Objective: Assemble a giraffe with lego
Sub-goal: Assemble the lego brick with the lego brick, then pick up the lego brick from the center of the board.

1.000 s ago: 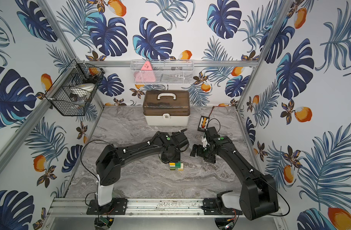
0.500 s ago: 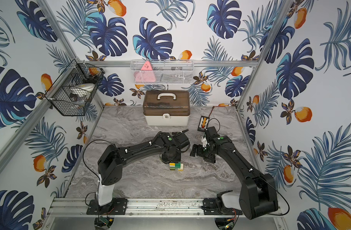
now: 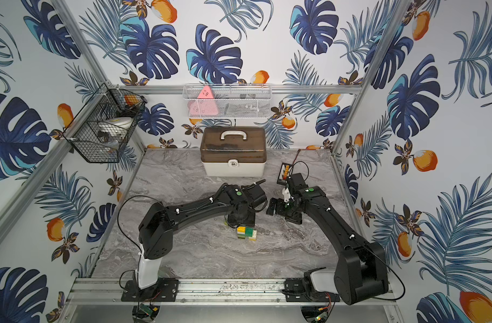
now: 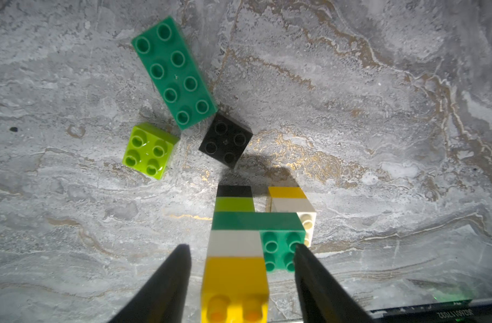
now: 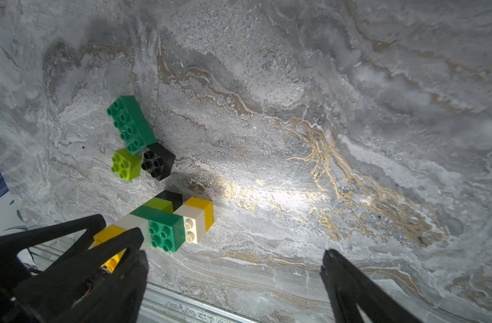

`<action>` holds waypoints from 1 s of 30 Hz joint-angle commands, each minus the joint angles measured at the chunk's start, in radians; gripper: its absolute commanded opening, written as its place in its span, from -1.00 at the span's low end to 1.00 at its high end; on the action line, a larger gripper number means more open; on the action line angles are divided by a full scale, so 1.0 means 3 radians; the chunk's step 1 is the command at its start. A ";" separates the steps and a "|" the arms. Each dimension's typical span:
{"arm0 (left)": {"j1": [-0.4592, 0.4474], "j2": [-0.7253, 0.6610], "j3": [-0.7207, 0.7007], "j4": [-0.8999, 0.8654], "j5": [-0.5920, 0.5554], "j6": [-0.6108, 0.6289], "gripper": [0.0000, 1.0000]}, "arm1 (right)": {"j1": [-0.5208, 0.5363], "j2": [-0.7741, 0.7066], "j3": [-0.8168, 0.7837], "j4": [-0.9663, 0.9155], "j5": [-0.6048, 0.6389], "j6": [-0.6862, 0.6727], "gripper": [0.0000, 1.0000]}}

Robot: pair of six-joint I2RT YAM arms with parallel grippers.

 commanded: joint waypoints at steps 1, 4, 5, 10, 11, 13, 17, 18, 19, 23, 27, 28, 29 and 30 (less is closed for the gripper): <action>0.0021 -0.0097 0.0000 0.0027 -0.0093 0.0050 0.34 | -0.0006 -0.0012 0.0056 -0.0117 0.0077 -0.0028 0.99; 0.0095 -0.0302 -0.0077 -0.0003 -0.0181 0.0060 0.35 | -0.0004 -0.0019 0.0130 -0.0190 0.0114 -0.0056 0.99; 0.0163 -0.0409 -0.0184 0.0026 -0.0194 0.0056 0.35 | -0.0003 -0.0019 0.0177 -0.0237 0.0151 -0.0086 0.99; 0.0597 -0.0890 -0.0929 0.0332 -0.0023 0.0125 0.43 | 0.0090 0.0100 0.0540 -0.0429 0.0296 -0.0207 0.99; 0.0649 -0.0929 -0.1046 0.0403 0.0005 0.0188 0.46 | 0.0154 0.0164 0.0625 -0.0463 0.0322 -0.0205 0.99; 0.0694 -0.0897 -0.1171 0.0501 0.0060 0.0323 0.50 | 0.0309 0.0289 0.0774 -0.0511 0.0382 -0.0160 0.99; 0.0697 -0.0635 -0.1210 0.0709 0.0133 0.0558 0.50 | 0.0621 0.0484 0.0948 -0.0523 0.0442 0.0000 0.99; 0.0699 -0.0578 -0.1192 0.0730 0.0131 0.0604 0.50 | 0.0695 0.0523 0.0993 -0.0542 0.0461 0.0021 0.99; 0.0700 -0.0536 -0.1163 0.0739 0.0117 0.0652 0.50 | 0.0766 0.0557 0.1027 -0.0559 0.0480 0.0030 0.98; 0.0700 -0.0353 -0.1054 0.0751 0.0072 0.0845 0.48 | 0.1089 0.0557 0.1090 -0.0622 0.0555 0.0085 0.98; 0.0718 -0.0251 -0.1064 0.0800 0.0137 0.0903 0.47 | 0.1319 0.0193 0.0837 -0.0476 0.0525 0.0150 0.97; 0.0729 -0.0239 -0.1075 0.0815 0.0156 0.0903 0.46 | 0.1326 0.0115 0.0768 -0.0480 0.0520 0.0160 0.96; 0.0742 -0.0226 -0.1094 0.0835 0.0178 0.0902 0.46 | 0.1324 0.0053 0.0704 -0.0490 0.0518 0.0165 0.96; 0.0756 -0.0218 -0.1109 0.0860 0.0202 0.0903 0.46 | 0.1330 0.0009 0.0651 -0.0493 0.0506 0.0170 0.96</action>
